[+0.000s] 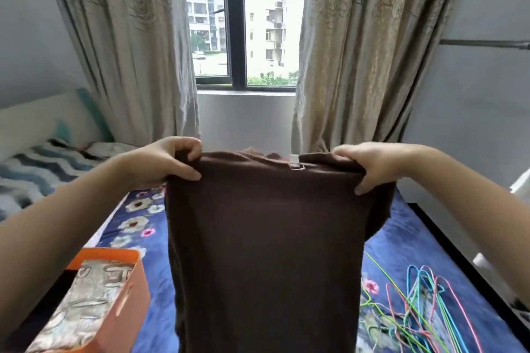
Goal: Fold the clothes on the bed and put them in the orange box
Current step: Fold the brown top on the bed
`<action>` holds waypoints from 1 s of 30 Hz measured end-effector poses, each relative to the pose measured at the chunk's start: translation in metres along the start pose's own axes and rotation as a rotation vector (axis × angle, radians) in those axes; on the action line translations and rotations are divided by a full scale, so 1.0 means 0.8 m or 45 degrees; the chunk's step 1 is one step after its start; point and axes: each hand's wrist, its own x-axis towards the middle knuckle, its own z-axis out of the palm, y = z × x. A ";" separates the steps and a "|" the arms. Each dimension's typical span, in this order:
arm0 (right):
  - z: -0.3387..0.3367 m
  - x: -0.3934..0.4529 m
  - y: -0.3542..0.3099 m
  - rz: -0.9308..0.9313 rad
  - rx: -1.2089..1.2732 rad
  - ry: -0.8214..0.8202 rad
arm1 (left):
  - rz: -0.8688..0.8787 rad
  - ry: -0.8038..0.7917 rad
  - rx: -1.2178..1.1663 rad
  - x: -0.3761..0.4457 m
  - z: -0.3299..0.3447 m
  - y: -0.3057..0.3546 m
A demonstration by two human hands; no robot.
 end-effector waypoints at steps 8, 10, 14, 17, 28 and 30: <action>0.105 0.002 0.016 0.354 0.891 0.635 | -0.020 0.655 1.193 -0.001 0.012 -0.035; 0.126 0.001 -0.001 0.322 1.265 0.743 | -0.120 0.665 1.254 0.002 0.012 -0.048; 0.124 -0.009 -0.017 0.219 0.815 0.508 | -0.158 0.498 0.977 -0.009 0.014 -0.068; 0.108 -0.027 -0.026 0.139 0.421 -0.100 | -0.570 -0.080 0.478 -0.035 0.010 -0.079; 0.111 0.029 -0.024 0.315 0.312 -1.045 | -1.138 -0.505 0.341 -0.039 -0.026 -0.158; 0.125 0.069 -0.020 0.334 0.261 -1.053 | -1.171 -0.419 0.372 -0.011 -0.031 -0.183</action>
